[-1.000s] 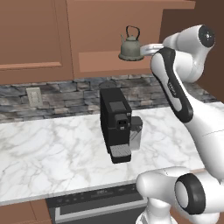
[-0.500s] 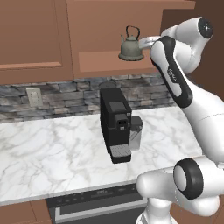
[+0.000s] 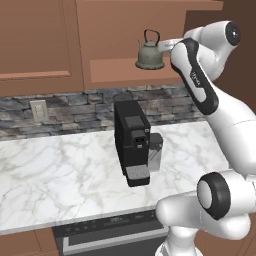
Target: Open the cabinet, pick the kettle from the cabinet, and place it in the sink.
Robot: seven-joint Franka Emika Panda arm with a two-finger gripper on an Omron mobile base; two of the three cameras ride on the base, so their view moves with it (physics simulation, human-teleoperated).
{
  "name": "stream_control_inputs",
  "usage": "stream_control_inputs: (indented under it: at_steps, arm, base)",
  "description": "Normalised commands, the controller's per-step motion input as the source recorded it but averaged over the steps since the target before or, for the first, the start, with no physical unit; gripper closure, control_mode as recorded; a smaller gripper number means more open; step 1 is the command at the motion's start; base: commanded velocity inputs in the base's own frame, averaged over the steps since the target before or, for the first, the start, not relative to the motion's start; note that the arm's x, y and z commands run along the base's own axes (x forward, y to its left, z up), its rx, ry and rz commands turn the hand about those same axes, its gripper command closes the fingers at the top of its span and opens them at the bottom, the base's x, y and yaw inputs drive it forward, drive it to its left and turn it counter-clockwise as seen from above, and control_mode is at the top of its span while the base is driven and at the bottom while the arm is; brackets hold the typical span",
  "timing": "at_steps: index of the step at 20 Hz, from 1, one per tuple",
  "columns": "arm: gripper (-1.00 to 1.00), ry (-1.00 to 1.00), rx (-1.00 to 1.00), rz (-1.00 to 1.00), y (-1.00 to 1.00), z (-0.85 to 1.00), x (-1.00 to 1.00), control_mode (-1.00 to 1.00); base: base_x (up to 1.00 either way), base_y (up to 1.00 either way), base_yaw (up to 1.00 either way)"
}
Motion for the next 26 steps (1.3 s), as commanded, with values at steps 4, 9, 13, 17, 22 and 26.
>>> stream_control_inputs:
  at_steps: [4, 9, 13, 17, 22, 26]
  arm:
    - [-1.00, -0.06, -0.03, 0.00, 0.00, 0.00, 0.32, -1.00]
    - [-1.00, 0.00, -0.05, 0.00, 0.03, 0.02, 0.37, -1.00]
    - [-1.00, 0.00, -0.04, 0.00, 0.00, 0.02, 0.39, -1.00]
    - [-1.00, 0.01, -0.03, 0.00, 0.00, 0.01, 0.36, -1.00]
    - [-1.00, 0.00, -0.01, 0.00, 0.06, 0.01, 0.29, -1.00]
    - [-1.00, 0.00, 0.00, 0.00, 0.09, 0.00, 0.34, -1.00]
  base:
    - [0.00, 0.00, 0.00]
    - [0.00, 0.00, 0.00]
    - [0.00, 0.00, 0.00]
    - [0.00, 0.00, 0.00]
    - [0.00, 0.00, 0.00]
    - [0.00, 0.00, 0.00]
